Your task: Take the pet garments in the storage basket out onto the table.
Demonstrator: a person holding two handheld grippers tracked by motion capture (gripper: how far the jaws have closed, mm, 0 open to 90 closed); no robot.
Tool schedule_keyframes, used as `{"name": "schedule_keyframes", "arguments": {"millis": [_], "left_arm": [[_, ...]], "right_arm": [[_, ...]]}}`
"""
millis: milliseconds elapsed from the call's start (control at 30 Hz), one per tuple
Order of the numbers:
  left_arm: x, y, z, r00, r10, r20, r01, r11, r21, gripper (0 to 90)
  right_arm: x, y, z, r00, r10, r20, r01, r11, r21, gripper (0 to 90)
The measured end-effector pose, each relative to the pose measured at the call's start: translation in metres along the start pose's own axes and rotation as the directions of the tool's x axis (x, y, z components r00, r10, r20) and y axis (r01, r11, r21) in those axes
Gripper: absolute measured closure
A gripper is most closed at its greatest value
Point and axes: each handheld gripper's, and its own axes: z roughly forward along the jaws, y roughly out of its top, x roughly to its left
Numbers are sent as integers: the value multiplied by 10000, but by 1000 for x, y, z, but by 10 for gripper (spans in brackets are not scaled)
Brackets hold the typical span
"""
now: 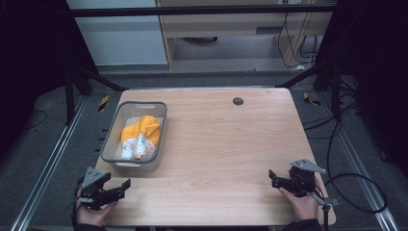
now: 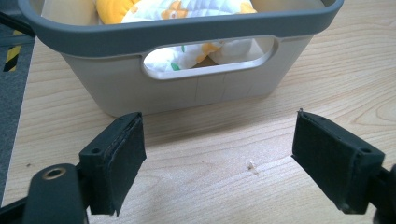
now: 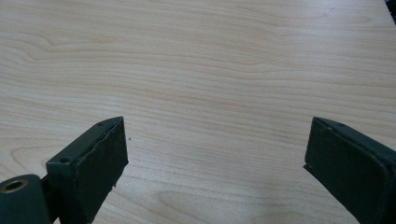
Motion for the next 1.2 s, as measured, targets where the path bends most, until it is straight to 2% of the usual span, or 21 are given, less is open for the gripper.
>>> {"name": "schedule_keyframes", "arguments": {"millis": [200, 333, 433, 733, 867, 1200], "left_arm": [[-1, 3, -4, 9999, -111, 89, 113, 9998, -161, 189], [-2, 5, -8, 9998, -135, 178, 140, 9994, -313, 193], [-3, 8, -10, 10000, -88, 37, 89, 9994, -340, 197], [4, 13, -18, 9990, -450, 28, 451, 9978, -484, 207], [2, 16, -22, 9992, -402, 24, 403, 9978, -531, 207], [1, 24, -30, 9982, -479, 360, 504, 9961, -724, 205]], "right_arm": [[0, 1, -2, 9999, 14, -147, -18, 9997, -255, 62], [0, 1, -2, 10000, -21, -76, 18, 9996, -293, 62], [0, 1, -3, 9999, -92, -45, 90, 9994, -338, 63], [2, 0, -1, 9994, -348, -31, 347, 9987, -373, 72], [3, -1, -1, 9992, -401, -64, 398, 9983, -420, 75], [4, -1, -2, 9991, -433, -38, 430, 9978, -509, 72]]}}
